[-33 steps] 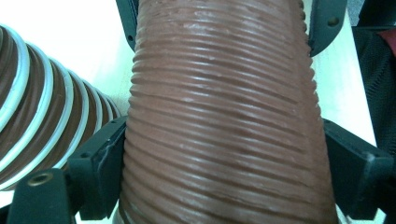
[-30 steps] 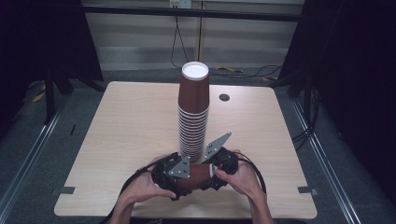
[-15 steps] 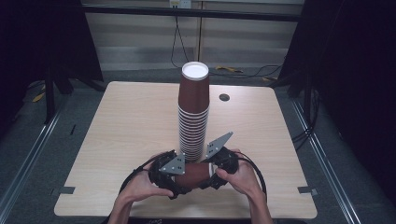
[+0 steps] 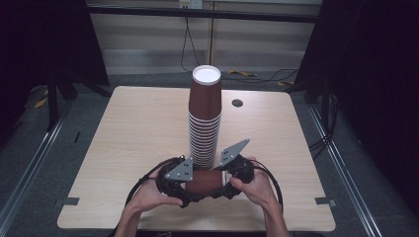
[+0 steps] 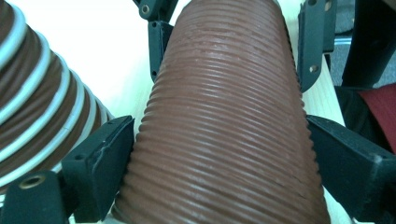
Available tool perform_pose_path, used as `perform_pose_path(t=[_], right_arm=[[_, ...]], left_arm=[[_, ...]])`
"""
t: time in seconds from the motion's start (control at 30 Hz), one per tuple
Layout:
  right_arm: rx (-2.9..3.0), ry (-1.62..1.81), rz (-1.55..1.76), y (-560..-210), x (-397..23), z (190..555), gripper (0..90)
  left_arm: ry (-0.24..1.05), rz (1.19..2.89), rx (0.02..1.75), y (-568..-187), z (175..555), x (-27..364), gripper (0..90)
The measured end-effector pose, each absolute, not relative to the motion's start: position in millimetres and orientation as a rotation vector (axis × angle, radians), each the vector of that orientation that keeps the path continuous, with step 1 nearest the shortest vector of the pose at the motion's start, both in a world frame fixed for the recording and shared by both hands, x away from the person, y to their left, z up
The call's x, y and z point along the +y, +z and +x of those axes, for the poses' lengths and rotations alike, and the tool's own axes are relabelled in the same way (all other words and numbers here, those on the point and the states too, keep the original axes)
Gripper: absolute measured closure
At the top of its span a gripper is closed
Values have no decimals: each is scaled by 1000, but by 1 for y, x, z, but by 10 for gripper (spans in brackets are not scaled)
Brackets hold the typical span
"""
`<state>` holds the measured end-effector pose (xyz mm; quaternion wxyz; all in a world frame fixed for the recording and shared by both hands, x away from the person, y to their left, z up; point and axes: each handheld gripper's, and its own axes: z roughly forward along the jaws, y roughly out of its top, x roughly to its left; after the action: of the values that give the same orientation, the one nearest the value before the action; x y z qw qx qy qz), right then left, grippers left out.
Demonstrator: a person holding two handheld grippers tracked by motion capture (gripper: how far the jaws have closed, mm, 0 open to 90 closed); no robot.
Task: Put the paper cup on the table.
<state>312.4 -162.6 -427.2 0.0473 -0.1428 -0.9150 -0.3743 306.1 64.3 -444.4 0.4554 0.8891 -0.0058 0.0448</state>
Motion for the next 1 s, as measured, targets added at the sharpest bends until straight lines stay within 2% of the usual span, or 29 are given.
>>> perform_pose_path(t=[0.53,0.73,1.0], right_arm=[[-2792,-1126,-460,-428,-166,312,208],[-2786,-1147,-499,-432,-170,310,208],[-2763,-1205,-570,-437,-181,306,207]], left_arm=[[86,2045,30,-440,310,73,161],[83,2029,51,-440,311,74,156],[70,1913,118,-442,312,88,156]])
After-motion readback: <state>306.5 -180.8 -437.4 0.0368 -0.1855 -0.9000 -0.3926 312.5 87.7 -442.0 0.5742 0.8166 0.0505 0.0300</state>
